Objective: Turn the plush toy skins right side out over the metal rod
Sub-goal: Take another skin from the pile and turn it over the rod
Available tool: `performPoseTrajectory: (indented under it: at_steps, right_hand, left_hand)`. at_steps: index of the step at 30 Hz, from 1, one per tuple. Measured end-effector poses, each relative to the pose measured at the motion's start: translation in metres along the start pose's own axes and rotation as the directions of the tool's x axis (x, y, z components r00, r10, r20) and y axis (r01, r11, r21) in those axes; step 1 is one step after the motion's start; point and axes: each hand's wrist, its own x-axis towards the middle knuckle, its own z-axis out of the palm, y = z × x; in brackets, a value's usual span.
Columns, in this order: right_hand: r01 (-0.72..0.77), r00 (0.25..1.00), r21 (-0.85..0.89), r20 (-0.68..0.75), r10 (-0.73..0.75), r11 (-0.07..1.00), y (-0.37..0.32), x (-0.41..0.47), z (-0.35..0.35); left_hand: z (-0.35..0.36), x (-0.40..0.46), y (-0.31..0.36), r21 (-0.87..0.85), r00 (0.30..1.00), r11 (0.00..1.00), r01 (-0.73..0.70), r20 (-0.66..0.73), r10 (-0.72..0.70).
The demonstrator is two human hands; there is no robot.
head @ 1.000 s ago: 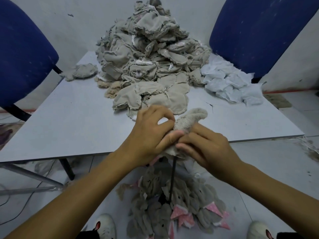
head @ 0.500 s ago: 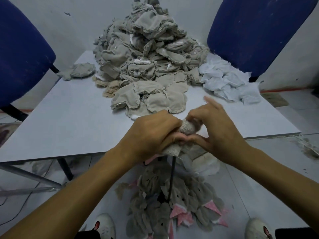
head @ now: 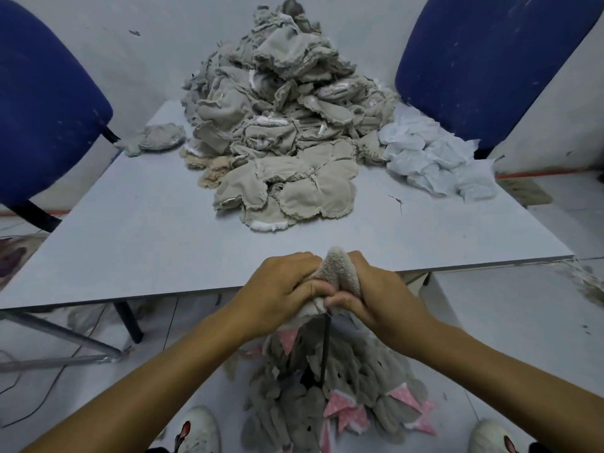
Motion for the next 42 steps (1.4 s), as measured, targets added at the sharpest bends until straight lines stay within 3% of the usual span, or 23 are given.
performPoseTrajectory:
  at_steps: [1, 3, 6, 8, 11, 13, 15, 17, 20, 23, 26, 28, 31, 32, 34, 37, 42]
  right_hand:
    - [0.018, 1.000, 0.031, -0.019, -0.017, 0.999, -0.001, -0.001, -0.003]
    - [0.090, 0.975, 0.003, -0.202, -0.088, 0.996, -0.005, -0.001, -0.009]
    - [0.161, 0.889, -0.154, -0.407, -0.211, 0.975, -0.008, 0.001, -0.011]
    - [0.165, 0.895, -0.202, -0.381, -0.232, 0.965, -0.008, 0.002, -0.008]
    - [0.069, 0.951, -0.140, -0.290, -0.108, 0.988, -0.006, 0.002, -0.008]
    - [0.043, 0.972, -0.093, -0.228, -0.063, 0.995, -0.005, 0.007, -0.013]
    - [0.005, 0.991, -0.072, -0.136, -0.015, 0.997, -0.005, 0.009, -0.015]
    - [-0.028, 0.999, -0.145, -0.047, 0.022, 0.989, -0.004, 0.007, -0.015]
    - [0.059, 0.998, -0.293, 0.013, -0.057, 0.954, -0.005, 0.001, -0.015]
    - [0.154, 0.986, -0.367, 0.003, -0.165, 0.917, -0.006, -0.002, -0.012]
    - [0.155, 0.987, -0.261, 0.010, -0.158, 0.953, -0.011, -0.003, -0.011]
    - [0.121, 0.992, -0.125, -0.014, -0.124, 0.985, -0.008, 0.000, -0.019]
    - [0.039, 0.960, 0.203, -0.279, 0.020, 0.978, -0.005, 0.013, -0.039]
    - [0.036, 0.932, 0.336, -0.352, 0.090, 0.941, -0.007, 0.017, -0.043]
    - [0.065, 0.925, 0.529, -0.349, 0.147, 0.846, -0.015, 0.022, -0.044]
    - [0.024, 0.966, 0.541, -0.228, 0.118, 0.841, -0.025, 0.020, -0.032]
    - [-0.093, 0.975, 0.403, -0.149, 0.165, 0.911, -0.016, 0.009, -0.025]
  left_hand:
    - [0.000, 0.001, 0.004, -0.033, 0.999, 0.999, 0.001, -0.032, -0.002]
    - [-0.002, 0.005, 0.013, -0.038, 0.979, 0.997, -0.062, -0.197, 0.053]
    - [-0.009, 0.013, 0.019, 0.135, 0.885, 0.961, -0.240, -0.377, 0.274]
    - [-0.010, 0.015, 0.020, 0.217, 0.882, 0.938, -0.272, -0.334, 0.332]
    - [-0.009, 0.017, 0.016, -0.040, 0.968, 0.998, -0.048, -0.248, 0.037]
    - [-0.010, 0.020, 0.012, -0.142, 0.986, 0.990, 0.011, -0.162, -0.034]
    - [-0.011, 0.020, 0.006, -0.035, 0.997, 0.999, -0.014, -0.076, 0.012]
    - [-0.011, 0.016, 0.000, 0.041, 0.999, 0.999, 0.028, 0.030, -0.029]
    - [-0.011, 0.012, -0.004, 0.099, 0.979, 0.992, 0.075, 0.179, -0.092]
    - [-0.012, 0.013, 0.002, 0.294, 0.958, 0.956, 0.004, 0.274, -0.088]
    - [-0.015, 0.011, 0.004, 0.319, 0.966, 0.948, -0.020, 0.249, -0.063]
    - [-0.017, 0.010, 0.008, 0.182, 0.983, 0.983, -0.008, 0.184, -0.026]
    - [-0.020, 0.014, 0.012, -0.092, 1.000, 0.996, -0.013, -0.017, 0.012]
    - [-0.024, 0.016, 0.011, -0.153, 1.000, 0.988, 0.012, -0.018, -0.015]
    - [-0.029, 0.018, 0.006, -0.143, 0.985, 0.981, 0.133, 0.132, -0.114]
    - [-0.029, 0.017, 0.001, 0.060, 0.939, 0.987, 0.151, 0.302, -0.162]
    - [-0.027, 0.017, 0.004, -0.047, 0.975, 0.994, 0.097, 0.204, -0.086]
